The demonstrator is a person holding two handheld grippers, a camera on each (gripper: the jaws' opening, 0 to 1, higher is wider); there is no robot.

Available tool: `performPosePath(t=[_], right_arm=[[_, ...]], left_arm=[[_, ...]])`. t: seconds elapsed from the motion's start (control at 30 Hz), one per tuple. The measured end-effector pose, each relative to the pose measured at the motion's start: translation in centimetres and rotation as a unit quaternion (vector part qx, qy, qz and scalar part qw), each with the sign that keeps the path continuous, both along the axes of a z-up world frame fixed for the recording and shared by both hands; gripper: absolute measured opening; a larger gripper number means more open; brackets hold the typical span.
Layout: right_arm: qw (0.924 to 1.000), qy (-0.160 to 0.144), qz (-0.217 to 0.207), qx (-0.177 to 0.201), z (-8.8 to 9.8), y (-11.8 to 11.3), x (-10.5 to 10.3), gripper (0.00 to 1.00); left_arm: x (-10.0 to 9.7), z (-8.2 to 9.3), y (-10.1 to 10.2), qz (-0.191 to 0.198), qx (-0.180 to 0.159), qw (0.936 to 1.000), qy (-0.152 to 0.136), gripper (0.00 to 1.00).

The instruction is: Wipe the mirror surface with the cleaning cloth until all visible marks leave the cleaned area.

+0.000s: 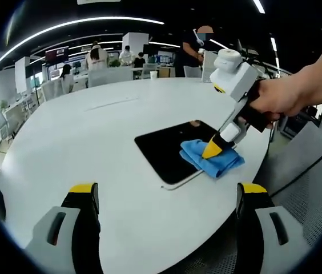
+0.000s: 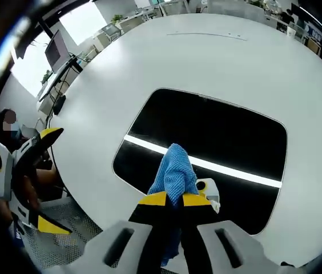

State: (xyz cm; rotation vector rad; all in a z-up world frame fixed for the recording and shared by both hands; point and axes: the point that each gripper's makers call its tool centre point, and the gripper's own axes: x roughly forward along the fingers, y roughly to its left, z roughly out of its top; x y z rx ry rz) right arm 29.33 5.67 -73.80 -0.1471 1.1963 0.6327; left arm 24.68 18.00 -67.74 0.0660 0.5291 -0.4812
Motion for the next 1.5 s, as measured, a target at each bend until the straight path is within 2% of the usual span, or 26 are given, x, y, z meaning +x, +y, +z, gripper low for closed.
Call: performPosePath(t=[0.6, 1.5], right_arm=[[0.9999, 0.004, -0.008, -0.006, 0.0, -2.5, 0.4, 0.02], [0.9998, 0.01, -0.011, -0.01, 0.0, -2.9, 0.6, 0.01]], left_arm=[[-0.3, -0.4, -0.1, -0.005, 0.0, 0.9999, 0.01, 0.99], [-0.4, -0.5, -0.3, -0.009, 0.005, 0.9998, 0.017, 0.99]])
